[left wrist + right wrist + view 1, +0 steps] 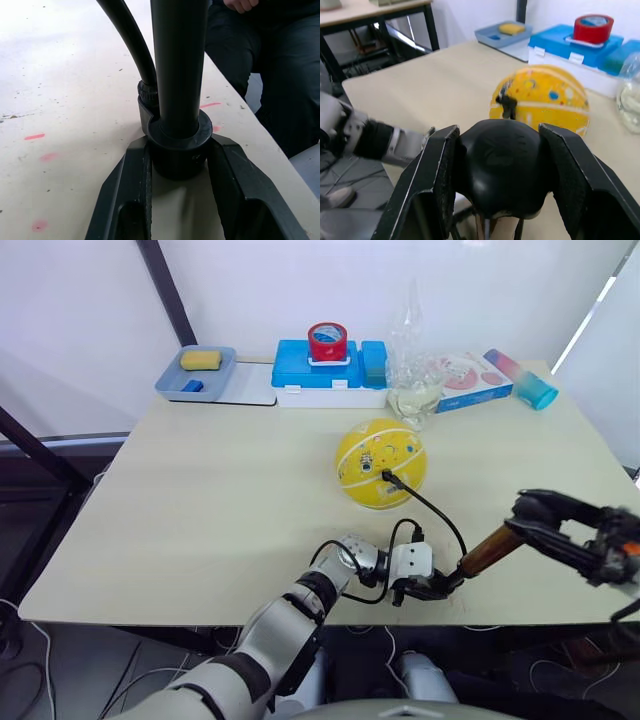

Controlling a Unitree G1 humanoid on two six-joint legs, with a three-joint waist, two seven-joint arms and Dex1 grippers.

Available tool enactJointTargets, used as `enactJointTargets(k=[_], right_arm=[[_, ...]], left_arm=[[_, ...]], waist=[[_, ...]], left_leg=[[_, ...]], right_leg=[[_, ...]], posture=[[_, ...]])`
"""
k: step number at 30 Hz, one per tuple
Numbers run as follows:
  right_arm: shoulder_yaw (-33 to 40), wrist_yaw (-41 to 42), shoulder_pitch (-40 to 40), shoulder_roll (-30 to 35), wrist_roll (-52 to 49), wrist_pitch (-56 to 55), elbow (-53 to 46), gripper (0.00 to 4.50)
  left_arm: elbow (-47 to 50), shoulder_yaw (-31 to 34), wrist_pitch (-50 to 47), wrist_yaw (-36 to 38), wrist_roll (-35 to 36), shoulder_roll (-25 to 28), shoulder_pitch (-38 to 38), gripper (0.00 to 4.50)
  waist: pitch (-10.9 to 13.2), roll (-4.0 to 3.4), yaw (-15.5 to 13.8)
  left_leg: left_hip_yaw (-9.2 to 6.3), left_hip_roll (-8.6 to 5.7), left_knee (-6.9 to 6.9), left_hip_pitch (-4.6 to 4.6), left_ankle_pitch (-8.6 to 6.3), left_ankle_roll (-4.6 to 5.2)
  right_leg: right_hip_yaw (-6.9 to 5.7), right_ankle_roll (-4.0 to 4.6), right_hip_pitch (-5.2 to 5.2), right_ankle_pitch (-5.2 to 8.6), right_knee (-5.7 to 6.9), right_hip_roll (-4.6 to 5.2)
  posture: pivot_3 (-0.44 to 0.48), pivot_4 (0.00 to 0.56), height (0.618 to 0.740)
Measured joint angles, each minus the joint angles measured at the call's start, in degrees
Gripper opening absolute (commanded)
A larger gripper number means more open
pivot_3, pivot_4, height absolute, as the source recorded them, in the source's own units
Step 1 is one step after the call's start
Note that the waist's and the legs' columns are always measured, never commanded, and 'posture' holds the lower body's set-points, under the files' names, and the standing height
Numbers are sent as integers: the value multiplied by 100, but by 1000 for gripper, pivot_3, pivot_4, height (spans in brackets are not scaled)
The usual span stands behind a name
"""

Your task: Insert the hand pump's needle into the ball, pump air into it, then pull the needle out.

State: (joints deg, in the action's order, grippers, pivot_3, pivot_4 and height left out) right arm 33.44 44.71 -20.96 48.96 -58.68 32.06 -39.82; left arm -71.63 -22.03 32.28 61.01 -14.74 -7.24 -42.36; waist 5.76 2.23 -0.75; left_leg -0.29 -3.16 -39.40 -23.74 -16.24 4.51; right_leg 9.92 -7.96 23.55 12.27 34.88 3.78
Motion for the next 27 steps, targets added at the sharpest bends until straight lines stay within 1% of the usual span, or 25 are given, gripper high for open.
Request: enactJointTargets(k=[3, 4, 7, 9, 13, 17, 20, 22, 27], right_arm=[[-818, 63, -5, -379, 824, -488, 165, 2015], [-988, 81, -5, -449, 988, -583, 219, 2015], [-1252, 100, -2, -643, 1287, -746, 377, 2015], [-1229, 103, 4, -657, 1301, -735, 387, 2015], [-804, 145, -7, -468, 922, -495, 332, 2015], [175, 135, 12, -34, -69, -55, 39, 2015], [863, 87, 30, 262, -732, 272, -35, 2015], [1198, 47, 103, 436, -1052, 448, -38, 2015], [1728, -163, 334, 702, -1701, 767, 32, 2015]], left_arm=[[-1, 0, 0, 2, -8, 6, 9, 1107], [-1, 0, 1, 4, -8, 4, 12, 1107], [0, 0, 0, 12, -9, 2, 12, 1107], [3, 0, 1, 14, -8, 0, 11, 1107], [13, 0, 3, 25, -6, -16, 9, 1107], [14, 0, 5, 31, -4, -15, 3, 1107], [15, 1, 5, 31, -3, -18, 2, 1107], [16, 2, 5, 31, -1, -16, -5, 1107], [14, 2, 5, 31, 2, -21, -5, 1107]], waist=[[-4, 4, 1], [-4, 3, -4], [-5, 0, -5], [-4, -4, -6], [0, -10, -8], [3, -11, -6], [6, -9, -5], [10, -2, 1], [19, 12, 4]], left_leg=[[11, -1, -1, 4, -1, 3], [11, -1, 0, 4, -1, 3], [10, 0, 0, 4, -1, 3], [9, 0, 0, 3, -2, 3], [10, -1, 0, 0, -2, 4], [12, -1, 0, -3, -3, 5], [16, -2, 0, -10, -2, 7], [23, -2, 0, -12, -1, 10], [38, -4, 0, -14, 0, 21]], right_leg=[[13, -5, 5, -3, 1, -3], [13, -5, 6, -3, 1, -5], [13, -5, 8, -3, 1, -6], [13, -5, 8, -3, -1, -5], [16, -5, 5, -3, -2, -2], [28, -8, 4, -3, -5, -5], [64, -15, 4, -2, -10, -17], [88, -24, 4, -1, -12, -24], [122, -39, 3, 0, -15, -28]], posture=[[0, 150, 737], [0, 150, 737], [0, 150, 737], [0, 150, 737], [0, 150, 737], [0, 150, 737], [0, 150, 737], [0, 150, 737], [0, 150, 737]])
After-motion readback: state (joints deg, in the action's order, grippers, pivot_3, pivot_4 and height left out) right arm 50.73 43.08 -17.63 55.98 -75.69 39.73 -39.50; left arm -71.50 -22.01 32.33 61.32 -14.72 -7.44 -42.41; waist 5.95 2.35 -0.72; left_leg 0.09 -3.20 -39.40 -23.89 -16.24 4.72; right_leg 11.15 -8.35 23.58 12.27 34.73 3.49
